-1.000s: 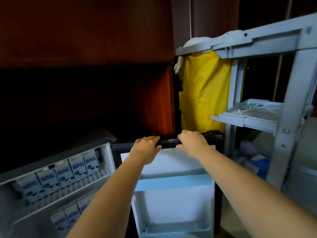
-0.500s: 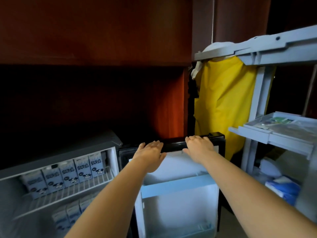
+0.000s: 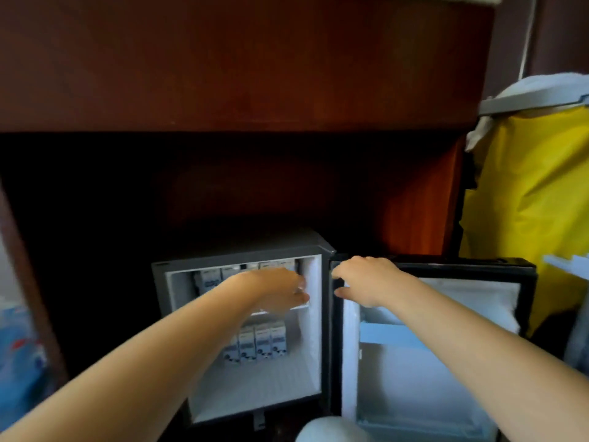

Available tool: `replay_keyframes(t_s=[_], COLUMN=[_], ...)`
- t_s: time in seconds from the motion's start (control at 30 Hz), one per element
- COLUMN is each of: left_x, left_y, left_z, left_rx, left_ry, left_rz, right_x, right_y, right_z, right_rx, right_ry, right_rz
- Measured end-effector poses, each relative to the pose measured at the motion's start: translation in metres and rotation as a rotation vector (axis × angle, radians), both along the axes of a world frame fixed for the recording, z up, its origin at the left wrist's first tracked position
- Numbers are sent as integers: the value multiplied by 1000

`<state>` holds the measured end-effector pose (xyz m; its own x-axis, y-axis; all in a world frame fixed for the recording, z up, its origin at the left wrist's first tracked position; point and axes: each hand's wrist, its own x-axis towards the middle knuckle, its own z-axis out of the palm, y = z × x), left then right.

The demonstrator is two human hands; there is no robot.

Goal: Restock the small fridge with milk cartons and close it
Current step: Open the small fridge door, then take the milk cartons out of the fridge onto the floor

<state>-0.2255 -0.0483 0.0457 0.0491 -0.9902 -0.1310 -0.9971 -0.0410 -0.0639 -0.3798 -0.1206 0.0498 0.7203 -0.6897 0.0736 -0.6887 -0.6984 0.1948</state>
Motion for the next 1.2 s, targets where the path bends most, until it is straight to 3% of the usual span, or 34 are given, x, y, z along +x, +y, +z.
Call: replay_keyframes(t_s=[0.3, 0.43, 0.6, 0.77, 0.9, 1.03, 1.2], left_x=[96, 129, 169, 196, 214, 230, 242], left_y=[77, 68, 28, -25, -55, -72, -83], left_z=[-43, -72, -127, -159, -163, -166, -166], left_rx=[104, -36, -340, -471, -596, -717, -695], left_ry=[173, 359, 623, 592, 587, 523, 527], left_rz=[186, 263, 384, 507, 527, 561, 535], right_x=[111, 161, 211, 249, 268, 284, 304], right_y=[42, 29, -3, -40, -72, -90, -100], right_z=[-32, -73, -126, -155, -166, -171, -178], right_rx=[292, 429, 506, 422, 146, 29, -91], right_ry=[-25, -117, -465, -617, -564, -555, -507], right_rz=[162, 147, 101, 177, 263, 240, 262])
